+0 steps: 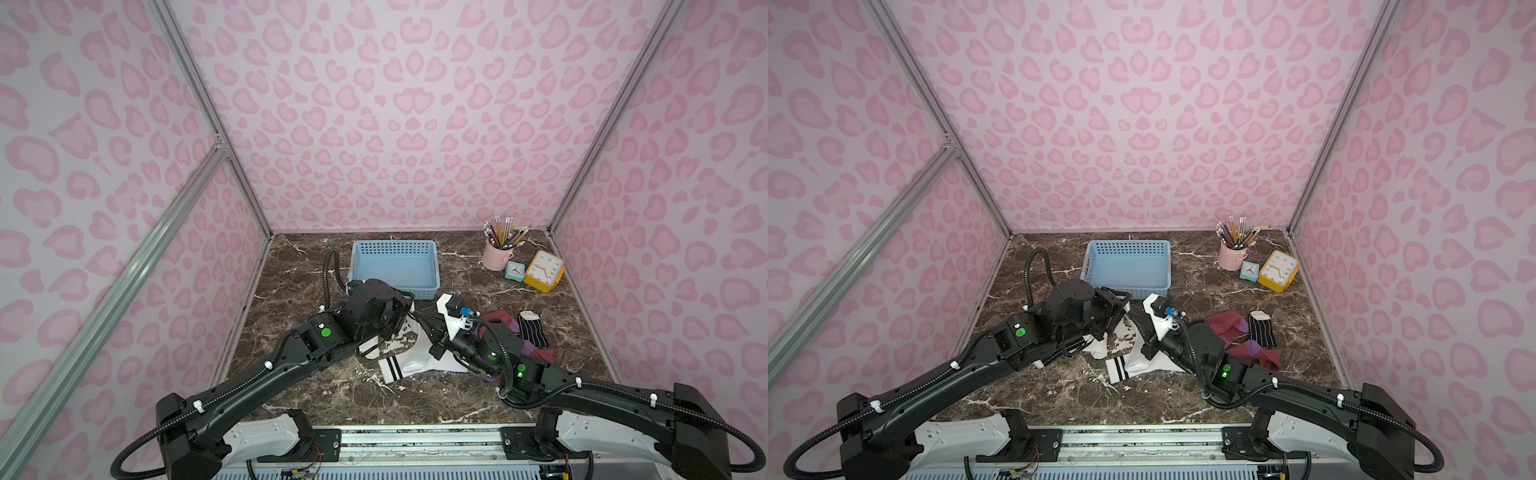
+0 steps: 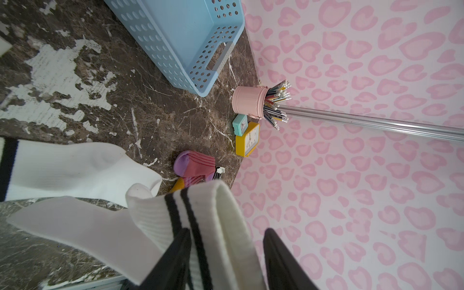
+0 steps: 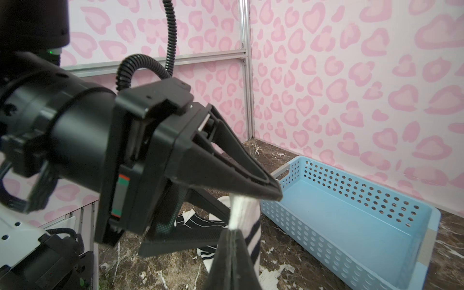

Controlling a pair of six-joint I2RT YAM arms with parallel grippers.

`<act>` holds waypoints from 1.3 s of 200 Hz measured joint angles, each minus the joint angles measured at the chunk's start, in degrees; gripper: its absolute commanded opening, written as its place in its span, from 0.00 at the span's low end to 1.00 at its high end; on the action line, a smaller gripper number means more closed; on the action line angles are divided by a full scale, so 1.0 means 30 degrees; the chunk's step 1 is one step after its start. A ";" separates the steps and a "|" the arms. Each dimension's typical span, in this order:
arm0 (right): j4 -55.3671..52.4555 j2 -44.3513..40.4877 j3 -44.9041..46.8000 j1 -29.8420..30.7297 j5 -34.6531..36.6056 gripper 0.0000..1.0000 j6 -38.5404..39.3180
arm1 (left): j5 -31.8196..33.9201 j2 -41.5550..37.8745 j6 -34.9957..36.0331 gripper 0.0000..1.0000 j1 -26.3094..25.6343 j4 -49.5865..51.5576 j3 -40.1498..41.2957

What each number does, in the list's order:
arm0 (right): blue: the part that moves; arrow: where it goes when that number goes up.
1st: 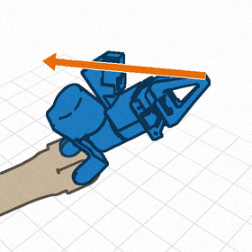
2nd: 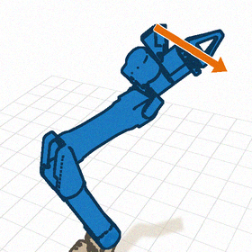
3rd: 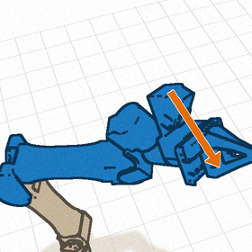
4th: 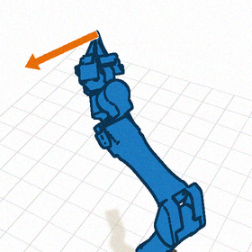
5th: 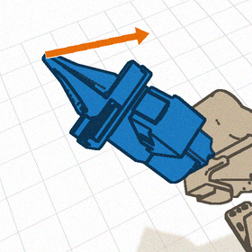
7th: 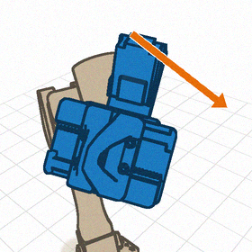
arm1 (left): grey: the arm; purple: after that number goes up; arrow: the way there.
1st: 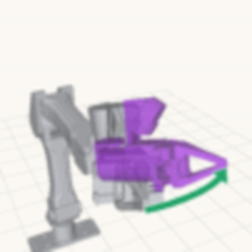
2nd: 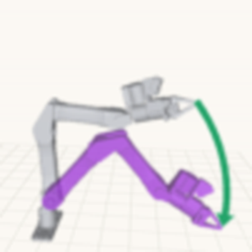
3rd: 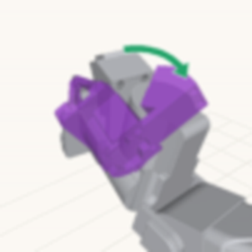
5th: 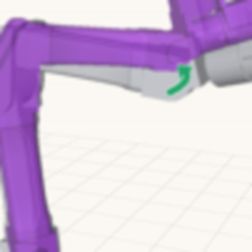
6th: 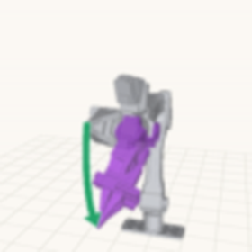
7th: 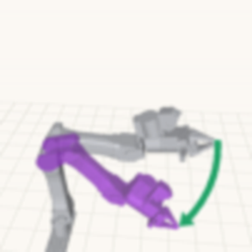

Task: Place the socks together as a pair
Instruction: Place the sock at the center of the board, then flatten out the sock.

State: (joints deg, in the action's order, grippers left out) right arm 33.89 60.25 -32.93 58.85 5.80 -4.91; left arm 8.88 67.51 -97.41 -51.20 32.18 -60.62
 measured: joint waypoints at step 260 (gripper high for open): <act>-1.3449 -0.8488 0.0255 -0.4532 0.5850 0.57 -1.0542 | 0.1297 0.0058 0.7716 0.04 -0.2011 -0.5457 0.3118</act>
State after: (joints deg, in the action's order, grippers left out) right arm -6.46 34.79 -32.16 45.25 23.35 -36.53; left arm 12.78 67.68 -74.26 -57.23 15.81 -51.27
